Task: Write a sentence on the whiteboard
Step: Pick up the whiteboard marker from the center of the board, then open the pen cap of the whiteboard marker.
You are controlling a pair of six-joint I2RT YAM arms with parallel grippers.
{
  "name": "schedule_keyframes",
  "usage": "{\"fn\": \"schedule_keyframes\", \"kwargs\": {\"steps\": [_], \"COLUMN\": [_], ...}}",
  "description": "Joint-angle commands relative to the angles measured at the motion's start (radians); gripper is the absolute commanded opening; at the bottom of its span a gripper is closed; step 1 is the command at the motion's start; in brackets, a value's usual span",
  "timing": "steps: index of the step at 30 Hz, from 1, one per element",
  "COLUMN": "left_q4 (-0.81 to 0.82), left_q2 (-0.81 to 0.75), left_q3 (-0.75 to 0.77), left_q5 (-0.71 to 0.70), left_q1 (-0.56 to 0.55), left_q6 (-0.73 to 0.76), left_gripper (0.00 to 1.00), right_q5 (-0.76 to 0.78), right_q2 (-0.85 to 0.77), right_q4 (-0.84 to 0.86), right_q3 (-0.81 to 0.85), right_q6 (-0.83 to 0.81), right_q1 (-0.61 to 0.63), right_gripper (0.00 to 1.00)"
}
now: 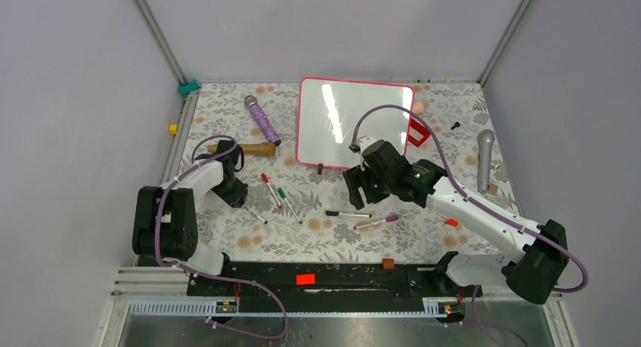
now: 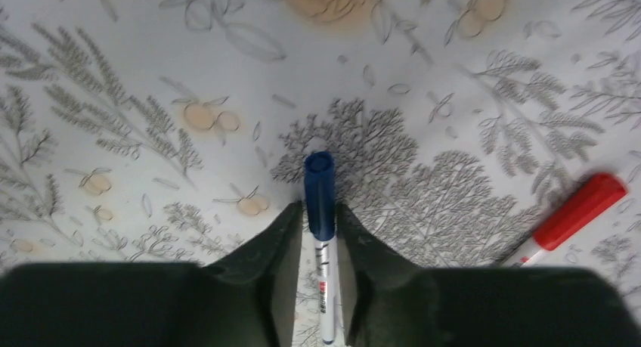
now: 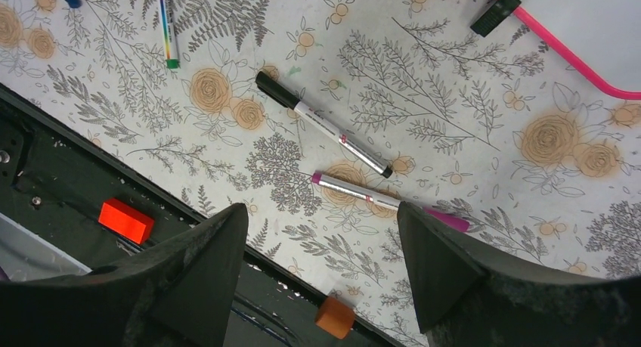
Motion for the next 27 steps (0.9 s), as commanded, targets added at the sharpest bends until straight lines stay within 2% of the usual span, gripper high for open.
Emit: {"fn": "schedule_keyframes", "kwargs": {"steps": [1,3,5,6,10,13,15,20,24,27], "left_q4": [0.017,0.007,0.001,-0.009,-0.020,0.141,0.175,0.170,0.271,0.296], "left_q2": [0.050,0.029,-0.010,-0.030,-0.163,-0.275,-0.307,-0.375,-0.404,-0.419], "left_q3": [0.028,0.034,0.043,0.048,0.018,-0.035,-0.013,0.069,0.101,0.135], "left_q5": [0.001,0.021,0.100,0.158,0.383,0.596,0.680,0.728,0.777,0.772], "left_q1": [0.013,0.013,0.014,0.014,0.013,0.010,0.005,-0.004,-0.026,-0.044], "left_q6": [-0.023,-0.012,0.042,0.055,-0.020,-0.140,-0.182,-0.281,-0.413,-0.455], "left_gripper": [0.17,0.13,0.02,0.00,0.00,0.00,0.00,0.00,0.00,0.00], "right_q5": [0.036,0.036,0.031,0.032,0.009,-0.037,-0.065,0.006,0.043,0.083], "right_q2": [-0.024,-0.019,-0.011,-0.003,0.036,0.076,0.107,0.162,0.192,0.217], "right_q4": [-0.008,-0.008,0.003,0.015,0.091,0.166,0.206,0.327,0.480,0.536], "right_q3": [0.055,0.060,0.066,0.075,0.135,0.232,0.302,0.413,0.414,0.408], "right_q6": [-0.035,-0.035,-0.030,-0.022,0.008,0.063,0.121,0.252,0.247,0.245], "right_q1": [0.008,0.008,0.008,0.008,0.008,0.010,0.016,0.082,0.177,0.235], "right_gripper": [0.80,0.80,0.80,0.80,0.79,0.79,0.78,0.76,0.75,0.72]}}
